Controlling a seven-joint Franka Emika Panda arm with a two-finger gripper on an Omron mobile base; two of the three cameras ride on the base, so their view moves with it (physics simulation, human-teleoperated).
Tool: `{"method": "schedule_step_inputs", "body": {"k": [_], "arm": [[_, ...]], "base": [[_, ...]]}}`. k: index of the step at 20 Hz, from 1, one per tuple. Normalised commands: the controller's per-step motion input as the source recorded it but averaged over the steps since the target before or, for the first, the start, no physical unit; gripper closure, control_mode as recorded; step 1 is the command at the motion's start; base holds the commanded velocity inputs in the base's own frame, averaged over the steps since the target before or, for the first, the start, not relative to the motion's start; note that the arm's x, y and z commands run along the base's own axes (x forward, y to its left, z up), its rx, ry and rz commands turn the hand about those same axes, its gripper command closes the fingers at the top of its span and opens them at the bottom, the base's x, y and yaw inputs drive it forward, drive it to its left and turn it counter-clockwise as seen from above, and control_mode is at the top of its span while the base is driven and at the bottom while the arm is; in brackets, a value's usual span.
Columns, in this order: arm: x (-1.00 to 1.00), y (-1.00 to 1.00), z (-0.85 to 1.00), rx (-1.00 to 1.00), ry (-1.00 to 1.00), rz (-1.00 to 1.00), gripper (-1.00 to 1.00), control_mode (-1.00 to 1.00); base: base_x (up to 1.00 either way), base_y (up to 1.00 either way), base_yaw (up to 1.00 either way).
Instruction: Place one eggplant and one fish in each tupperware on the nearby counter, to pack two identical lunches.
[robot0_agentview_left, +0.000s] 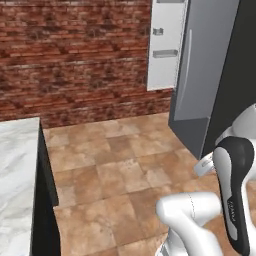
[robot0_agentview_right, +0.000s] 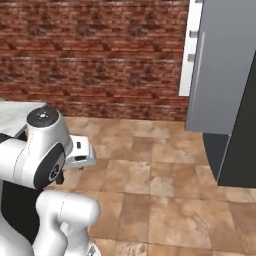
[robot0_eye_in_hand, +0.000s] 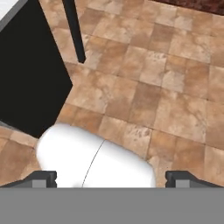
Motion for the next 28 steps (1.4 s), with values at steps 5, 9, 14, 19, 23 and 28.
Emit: {"method": "schedule_step_inputs", "body": {"k": [5, 9, 14, 19, 23, 28], "arm": [[0.00, 0.00, 0.00, 0.00, 0.00, 0.00, -1.00, 1.00], [0.00, 0.00, 0.00, 0.00, 0.00, 0.00, -1.00, 1.00], [0.00, 0.00, 0.00, 0.00, 0.00, 0.00, -1.00, 1.00], [0.00, 0.00, 0.00, 0.00, 0.00, 0.00, -1.00, 1.00], [0.00, 0.00, 0.00, 0.00, 0.00, 0.00, -1.00, 1.00], [0.00, 0.00, 0.00, 0.00, 0.00, 0.00, -1.00, 1.00]], "base": [[1.00, 0.00, 0.00], [1.00, 0.00, -0.02], [1.00, 0.00, -0.15], [1.00, 0.00, -0.22], [0.66, -0.04, -0.27], [0.38, 0.00, -0.33]]}}
